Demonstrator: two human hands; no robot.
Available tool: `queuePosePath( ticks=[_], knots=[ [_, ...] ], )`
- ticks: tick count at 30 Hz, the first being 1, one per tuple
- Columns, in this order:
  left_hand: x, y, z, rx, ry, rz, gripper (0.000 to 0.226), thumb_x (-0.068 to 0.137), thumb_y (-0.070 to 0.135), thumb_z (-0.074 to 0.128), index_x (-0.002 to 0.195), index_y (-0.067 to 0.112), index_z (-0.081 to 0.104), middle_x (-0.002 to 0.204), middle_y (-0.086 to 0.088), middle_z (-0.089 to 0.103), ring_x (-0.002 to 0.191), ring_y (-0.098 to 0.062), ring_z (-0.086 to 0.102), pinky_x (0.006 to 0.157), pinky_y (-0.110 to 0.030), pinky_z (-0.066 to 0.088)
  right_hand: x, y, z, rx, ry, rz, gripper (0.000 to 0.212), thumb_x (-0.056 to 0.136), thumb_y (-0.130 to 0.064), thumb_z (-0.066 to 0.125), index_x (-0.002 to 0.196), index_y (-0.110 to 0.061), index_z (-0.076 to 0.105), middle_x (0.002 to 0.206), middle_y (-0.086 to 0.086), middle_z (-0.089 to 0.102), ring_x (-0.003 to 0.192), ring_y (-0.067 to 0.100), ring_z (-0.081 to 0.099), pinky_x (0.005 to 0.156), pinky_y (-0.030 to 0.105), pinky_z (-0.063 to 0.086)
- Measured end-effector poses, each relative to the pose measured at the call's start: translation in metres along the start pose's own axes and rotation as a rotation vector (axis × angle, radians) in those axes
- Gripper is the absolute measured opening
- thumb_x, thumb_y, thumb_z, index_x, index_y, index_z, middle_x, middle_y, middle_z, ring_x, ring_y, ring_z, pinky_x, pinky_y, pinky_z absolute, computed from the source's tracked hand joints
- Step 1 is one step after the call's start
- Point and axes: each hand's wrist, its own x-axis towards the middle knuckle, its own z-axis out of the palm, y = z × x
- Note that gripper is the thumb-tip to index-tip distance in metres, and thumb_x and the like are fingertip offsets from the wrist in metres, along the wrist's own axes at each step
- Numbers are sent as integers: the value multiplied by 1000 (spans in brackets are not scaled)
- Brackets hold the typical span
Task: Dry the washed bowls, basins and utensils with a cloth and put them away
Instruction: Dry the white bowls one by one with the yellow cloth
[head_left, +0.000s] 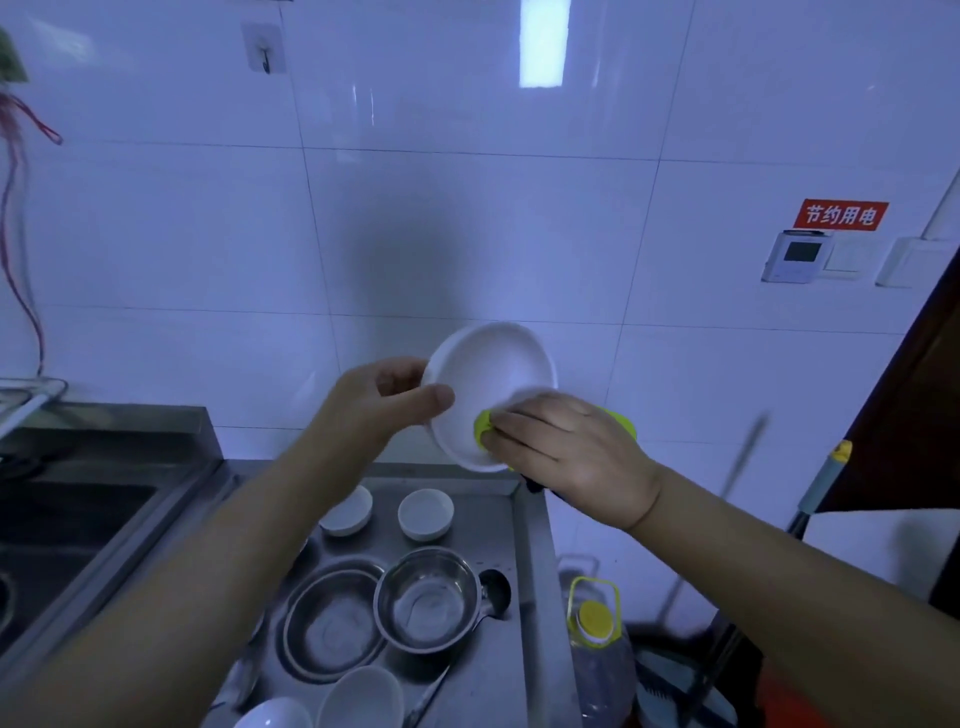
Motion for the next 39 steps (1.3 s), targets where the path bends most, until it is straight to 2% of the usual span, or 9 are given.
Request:
queuePosePath(
  ticks=[4, 8, 16, 18, 20, 25, 31, 36, 39],
  knots=[
    [-16, -15, 30, -260, 91, 10, 31, 67, 0, 74, 93, 15, 65, 79, 6, 74, 75, -2, 68, 64, -13, 51, 6, -30, 4, 116, 89, 306, 27, 95, -3, 46, 114, -4, 65, 111, 10, 66, 95, 29, 59, 87, 37, 47],
    [-23, -19, 38, -248, 136, 51, 22, 71, 0, 71, 89, 11, 66, 74, 3, 73, 71, -6, 68, 62, -16, 52, 8, -57, 7, 253, 157, 433, 30, 98, -7, 39, 125, -12, 52, 114, 8, 64, 96, 26, 57, 89, 30, 45],
    [-10, -1, 0, 142, -164, -36, 37, 56, 25, 78, 92, 19, 70, 84, -3, 74, 76, -12, 70, 68, -25, 57, -23, -21, 7, -13, 0, -15, 15, 91, -3, 61, 105, -4, 68, 103, 14, 69, 95, 29, 61, 94, 36, 46],
    [-15, -7, 8, 7, -104, -22, 39, 64, 11, 82, 98, 21, 68, 88, 4, 75, 82, -9, 70, 68, -21, 55, -25, -26, 8, -46, 42, 121, 16, 91, -4, 61, 102, -5, 72, 102, 12, 69, 95, 27, 59, 92, 34, 44],
    [-21, -20, 20, -98, -22, 8, 49, 59, 16, 84, 103, 25, 65, 94, 7, 74, 89, -9, 70, 71, -20, 54, -22, -39, 11, 3, 78, 291, 19, 91, -5, 60, 105, -7, 72, 105, 8, 68, 95, 26, 57, 87, 34, 46],
    [-24, -32, 31, -225, 93, -30, 42, 61, 16, 82, 100, 20, 67, 91, 3, 75, 85, -10, 70, 69, -19, 52, -10, -71, 12, 203, 141, 480, 38, 104, -18, 30, 117, -9, 64, 112, 1, 58, 94, 24, 55, 82, 32, 46],
    [-24, -32, 20, -232, 19, -173, 38, 60, 10, 81, 95, 11, 68, 86, -5, 75, 81, -16, 69, 70, -20, 54, -15, -70, 10, 201, -45, 414, 33, 99, -14, 34, 123, -15, 56, 115, 5, 61, 98, 27, 57, 86, 34, 44],
    [-25, -28, 6, -213, -5, -176, 38, 62, 1, 77, 97, 9, 67, 81, -4, 74, 74, -15, 70, 65, -19, 54, -14, -54, -8, -95, -247, 337, 44, 76, -10, 54, 117, -22, 63, 117, -1, 62, 108, 25, 49, 95, 39, 32],
    [-28, -33, 5, -237, -8, -194, 42, 57, 6, 76, 98, 9, 67, 84, -6, 74, 76, -16, 70, 65, -19, 54, -12, -49, -17, -27, -376, 374, 51, 73, -15, 46, 121, -22, 61, 118, 0, 59, 96, 25, 43, 83, 37, 32]
  ],
)
